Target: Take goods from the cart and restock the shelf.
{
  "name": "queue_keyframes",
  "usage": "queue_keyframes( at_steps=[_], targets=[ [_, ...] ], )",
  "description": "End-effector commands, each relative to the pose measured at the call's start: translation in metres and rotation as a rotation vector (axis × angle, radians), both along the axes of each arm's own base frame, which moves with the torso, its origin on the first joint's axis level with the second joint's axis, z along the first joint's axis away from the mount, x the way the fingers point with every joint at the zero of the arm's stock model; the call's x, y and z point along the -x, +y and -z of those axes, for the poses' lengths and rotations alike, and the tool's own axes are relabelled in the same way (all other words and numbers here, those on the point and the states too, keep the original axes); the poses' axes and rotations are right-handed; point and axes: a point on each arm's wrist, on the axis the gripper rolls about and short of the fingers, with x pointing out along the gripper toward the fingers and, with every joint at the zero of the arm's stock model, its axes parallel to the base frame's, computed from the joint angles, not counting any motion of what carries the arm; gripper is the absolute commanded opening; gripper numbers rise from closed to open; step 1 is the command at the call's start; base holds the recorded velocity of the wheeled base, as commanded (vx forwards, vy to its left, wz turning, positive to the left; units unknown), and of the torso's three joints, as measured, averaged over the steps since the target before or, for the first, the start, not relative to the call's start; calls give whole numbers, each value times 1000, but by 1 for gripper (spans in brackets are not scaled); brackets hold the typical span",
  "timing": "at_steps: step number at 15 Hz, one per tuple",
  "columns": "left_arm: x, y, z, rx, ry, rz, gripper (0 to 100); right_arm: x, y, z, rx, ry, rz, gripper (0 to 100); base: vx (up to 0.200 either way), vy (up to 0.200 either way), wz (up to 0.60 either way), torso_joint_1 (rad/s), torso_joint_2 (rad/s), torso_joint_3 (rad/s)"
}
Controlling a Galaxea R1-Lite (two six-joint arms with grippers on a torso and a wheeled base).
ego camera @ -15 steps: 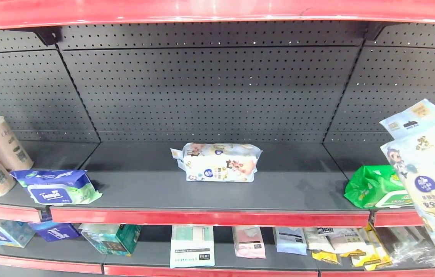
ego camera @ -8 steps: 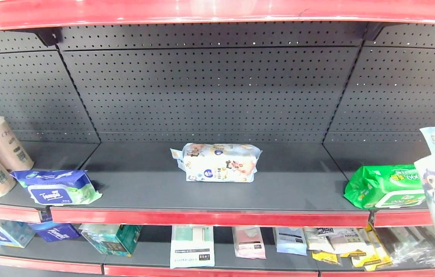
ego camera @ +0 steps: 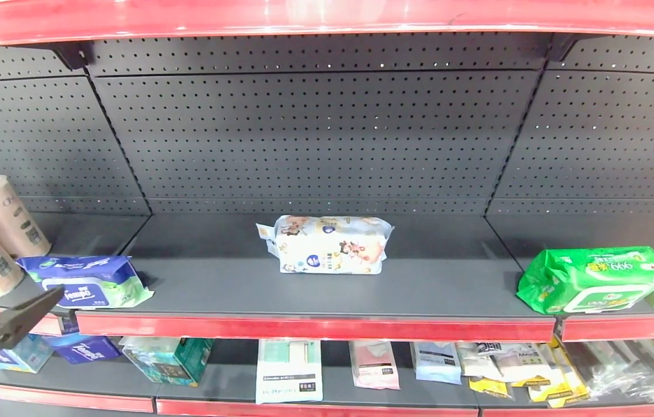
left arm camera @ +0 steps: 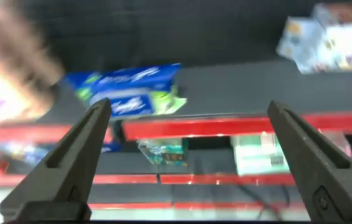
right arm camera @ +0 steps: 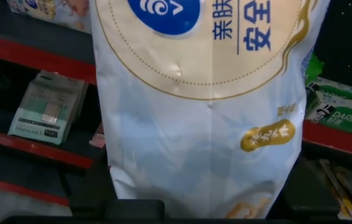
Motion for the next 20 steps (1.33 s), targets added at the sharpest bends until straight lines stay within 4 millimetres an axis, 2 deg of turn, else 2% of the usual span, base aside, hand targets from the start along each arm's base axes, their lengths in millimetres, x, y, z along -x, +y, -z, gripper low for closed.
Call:
queue_keyframes(
  at_steps=[1,2,3,5,6,8,12,14,17,20],
  targets=[
    [-91,13,23,-101,173,284,100,0,0,2,5,-4,8,0,0,0,0,0,0,0],
    [-114,4,35,-129,188,458,100,0,0,2,17,-4,13,0,0,0,0,0,0,0],
    [-124,-5,37,-122,191,516,100,0,0,2,19,-4,13,0,0,0,0,0,0,0],
    [-158,-14,39,-135,172,604,100,0,0,3,29,-3,13,0,0,0,0,0,0,0],
    [-166,-15,39,-143,166,620,100,0,0,4,31,1,13,0,0,0,0,0,0,0],
    [-196,-30,45,-84,140,765,100,-2,0,7,45,12,10,0,0,0,0,0,0,0],
    [-228,-55,54,-63,126,880,100,-3,0,11,60,24,9,0,0,0,0,0,0,0],
    [-253,-67,62,-42,100,958,100,-4,0,14,62,35,12,0,0,0,0,0,0,0],
    [-276,-86,70,-24,73,1041,100,-4,-1,14,65,34,39,0,0,0,0,0,0,0],
    [-292,-90,84,-14,55,1096,100,-4,-1,14,65,34,44,0,0,0,0,0,0,0]
  ],
)
